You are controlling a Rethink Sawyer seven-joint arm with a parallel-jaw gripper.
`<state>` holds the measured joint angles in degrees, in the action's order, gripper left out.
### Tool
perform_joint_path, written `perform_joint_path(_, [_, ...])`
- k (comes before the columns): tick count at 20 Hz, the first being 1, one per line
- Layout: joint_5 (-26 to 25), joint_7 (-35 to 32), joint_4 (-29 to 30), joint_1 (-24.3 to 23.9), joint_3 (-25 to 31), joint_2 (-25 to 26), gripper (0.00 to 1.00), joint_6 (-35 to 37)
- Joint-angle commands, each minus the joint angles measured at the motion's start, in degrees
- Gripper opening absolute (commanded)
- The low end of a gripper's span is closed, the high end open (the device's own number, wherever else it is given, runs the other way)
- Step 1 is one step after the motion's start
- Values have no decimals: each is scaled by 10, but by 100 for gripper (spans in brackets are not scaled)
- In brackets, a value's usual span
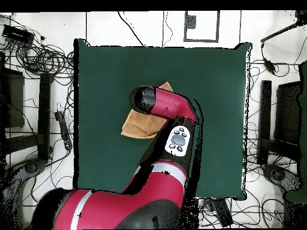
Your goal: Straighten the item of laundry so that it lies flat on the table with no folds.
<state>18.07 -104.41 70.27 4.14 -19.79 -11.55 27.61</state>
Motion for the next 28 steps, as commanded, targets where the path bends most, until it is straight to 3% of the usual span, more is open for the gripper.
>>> perform_joint_path(1, [41,-170,-7,-2,8,-19,100,101])
perform_joint_path(10, [40,-162,-13,2,10,-39,100,135])
perform_joint_path(28, [69,-221,-28,-1,-9,-5,100,122])
